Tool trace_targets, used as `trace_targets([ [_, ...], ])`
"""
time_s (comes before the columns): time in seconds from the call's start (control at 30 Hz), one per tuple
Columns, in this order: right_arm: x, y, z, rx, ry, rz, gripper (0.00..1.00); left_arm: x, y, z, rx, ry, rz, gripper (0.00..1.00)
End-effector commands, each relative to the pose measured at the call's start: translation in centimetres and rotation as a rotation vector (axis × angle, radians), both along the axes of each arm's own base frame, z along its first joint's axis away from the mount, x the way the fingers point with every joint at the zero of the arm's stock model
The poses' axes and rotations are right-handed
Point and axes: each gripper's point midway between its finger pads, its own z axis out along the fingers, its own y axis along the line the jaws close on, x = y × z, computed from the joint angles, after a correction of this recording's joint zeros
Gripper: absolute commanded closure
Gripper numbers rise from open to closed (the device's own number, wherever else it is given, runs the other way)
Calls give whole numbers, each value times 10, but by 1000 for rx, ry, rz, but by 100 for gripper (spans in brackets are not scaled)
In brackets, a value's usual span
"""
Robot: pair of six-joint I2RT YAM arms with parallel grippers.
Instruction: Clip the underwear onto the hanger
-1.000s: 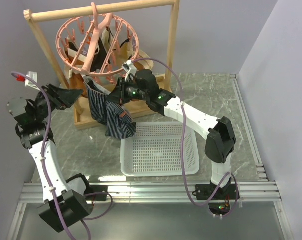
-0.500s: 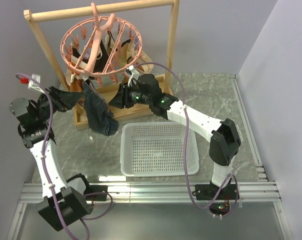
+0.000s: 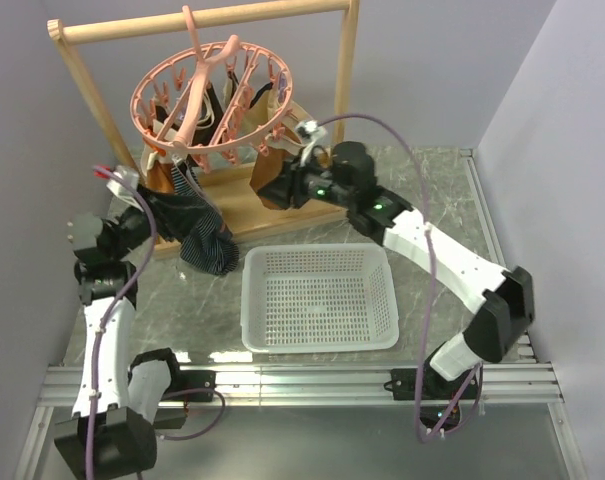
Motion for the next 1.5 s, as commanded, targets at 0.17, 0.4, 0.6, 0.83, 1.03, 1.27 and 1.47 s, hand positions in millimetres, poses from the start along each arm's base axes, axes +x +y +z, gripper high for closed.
trace_targets([
  [0.17, 9, -51, 58, 50, -204, -24, 58, 7, -48, 35, 72, -369, -8, 40],
  [0.4, 18, -61, 78, 58, -244, -53, 44, 39, -70, 37, 40, -413, 45, 36],
  [0.6, 36, -68, 85, 71, -243, -133, 32, 64, -65, 33, 31, -419, 143, 35],
  [0.83, 39, -61, 93, 89, -270, -88, 27, 67, -69, 41, -6, -458, 130, 33],
  [1.03, 40, -53, 92, 123, -271, -55, 30, 67, -76, 42, -10, -482, 107, 39],
  [1.27, 45, -43, 95, 171, -251, -37, 32, 74, -77, 45, -33, -466, 118, 54],
  [1.47, 48, -35, 92, 183, -234, -40, 34, 76, -77, 47, -39, -463, 126, 60],
])
